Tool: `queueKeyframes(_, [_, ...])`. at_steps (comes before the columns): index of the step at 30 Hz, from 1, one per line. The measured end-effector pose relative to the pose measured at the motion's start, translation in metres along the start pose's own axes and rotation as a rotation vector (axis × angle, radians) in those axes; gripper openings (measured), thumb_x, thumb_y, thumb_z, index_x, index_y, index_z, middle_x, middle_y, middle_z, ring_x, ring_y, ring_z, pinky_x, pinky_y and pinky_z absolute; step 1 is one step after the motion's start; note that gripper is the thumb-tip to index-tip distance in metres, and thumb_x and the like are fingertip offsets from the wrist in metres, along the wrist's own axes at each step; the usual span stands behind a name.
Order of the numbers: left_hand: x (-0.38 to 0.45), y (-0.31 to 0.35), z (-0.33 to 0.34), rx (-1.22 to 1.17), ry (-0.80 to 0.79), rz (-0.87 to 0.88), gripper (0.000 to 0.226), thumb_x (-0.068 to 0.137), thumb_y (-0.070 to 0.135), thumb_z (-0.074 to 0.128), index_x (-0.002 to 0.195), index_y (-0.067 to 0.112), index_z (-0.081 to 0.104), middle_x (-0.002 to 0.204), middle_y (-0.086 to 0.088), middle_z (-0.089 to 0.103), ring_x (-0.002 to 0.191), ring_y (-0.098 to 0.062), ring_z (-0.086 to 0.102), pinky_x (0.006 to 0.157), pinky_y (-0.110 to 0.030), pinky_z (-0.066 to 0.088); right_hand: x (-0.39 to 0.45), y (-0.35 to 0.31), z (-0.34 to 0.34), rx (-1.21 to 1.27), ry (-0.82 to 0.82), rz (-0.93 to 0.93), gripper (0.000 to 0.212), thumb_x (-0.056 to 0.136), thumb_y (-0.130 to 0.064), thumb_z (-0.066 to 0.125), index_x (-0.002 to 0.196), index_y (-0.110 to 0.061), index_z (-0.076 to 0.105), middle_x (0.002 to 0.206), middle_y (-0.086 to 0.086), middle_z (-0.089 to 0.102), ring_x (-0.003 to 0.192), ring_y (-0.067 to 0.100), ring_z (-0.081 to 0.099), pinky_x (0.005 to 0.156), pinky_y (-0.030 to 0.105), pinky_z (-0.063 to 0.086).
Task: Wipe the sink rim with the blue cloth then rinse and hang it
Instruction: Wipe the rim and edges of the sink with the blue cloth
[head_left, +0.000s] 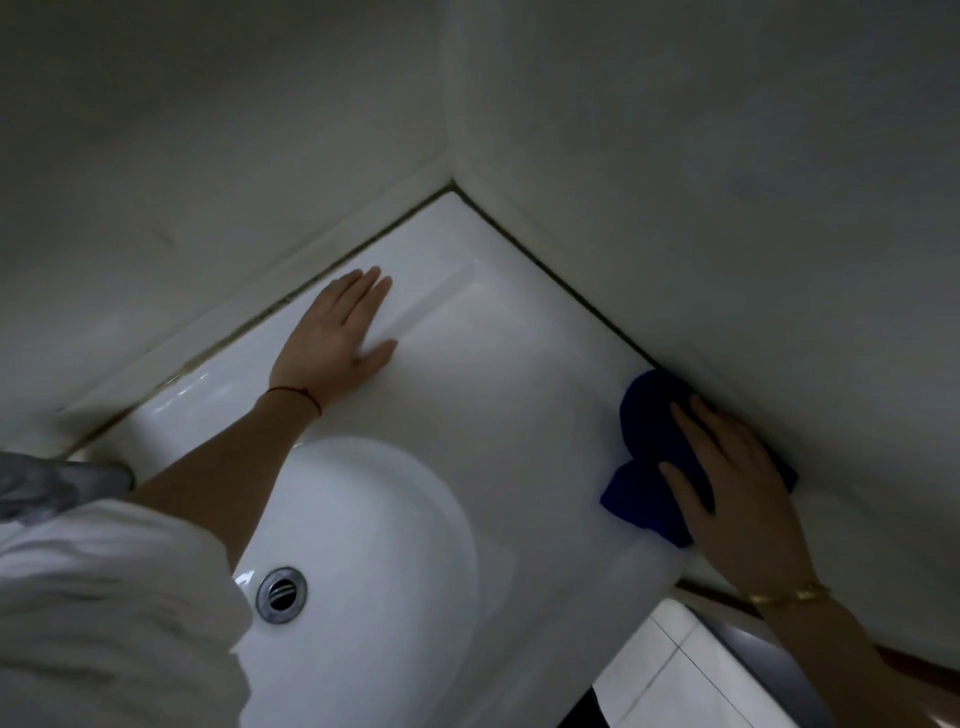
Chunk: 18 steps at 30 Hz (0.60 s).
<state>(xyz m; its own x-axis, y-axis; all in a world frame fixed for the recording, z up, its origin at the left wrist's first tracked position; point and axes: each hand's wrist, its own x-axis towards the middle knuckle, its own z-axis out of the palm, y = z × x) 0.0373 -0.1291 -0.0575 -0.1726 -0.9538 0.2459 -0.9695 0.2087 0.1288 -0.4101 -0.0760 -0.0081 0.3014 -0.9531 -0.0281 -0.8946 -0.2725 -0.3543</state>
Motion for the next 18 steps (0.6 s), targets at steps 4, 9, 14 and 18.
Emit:
queueKeyframes(4, [0.000,0.001,-0.003,-0.001,-0.015,0.005,0.068,0.095,0.041,0.051,0.150,0.004,0.034,0.154,-0.017,0.036,0.141,-0.035,0.035,0.119,-0.044,0.026,0.031,-0.016,0.012,-0.150,-0.034,-0.109,0.066,0.090,-0.029,0.064,0.146,-0.009,0.036,0.153,0.013,0.033,0.132,0.037,0.041,0.111,0.051,0.033])
queueKeyframes(9, [-0.003,0.000,-0.008,-0.012,-0.055,0.006,0.070,0.094,0.040,0.048,0.152,0.006,0.028,0.158,-0.016,0.030,0.145,-0.033,0.030,0.119,-0.046,0.026,0.084,-0.044,0.028,-0.232,-0.036,-0.192,0.069,0.091,-0.031,0.061,0.149,-0.010,0.030,0.156,0.013,0.028,0.135,0.034,0.039,0.115,0.047,0.029])
queueKeyframes(14, [-0.024,-0.014,-0.016,0.039,-0.039,-0.027,0.073,0.094,0.043,0.054,0.152,0.005,0.029,0.158,-0.016,0.031,0.145,-0.032,0.030,0.118,-0.046,0.029,0.143,-0.080,0.048,-0.240,0.004,-0.272,0.067,0.094,-0.029,0.057,0.150,-0.008,0.027,0.156,0.014,0.028,0.139,0.033,0.034,0.117,0.046,0.024])
queueKeyframes(18, [-0.031,-0.017,-0.018,0.047,-0.005,-0.078,0.076,0.093,0.046,0.058,0.151,0.004,0.032,0.157,-0.015,0.032,0.145,-0.031,0.030,0.119,-0.044,0.028,0.203,-0.121,0.063,-0.274,-0.022,-0.330,0.066,0.097,-0.031,0.050,0.152,-0.009,0.021,0.157,0.012,0.024,0.142,0.031,0.026,0.119,0.044,0.016])
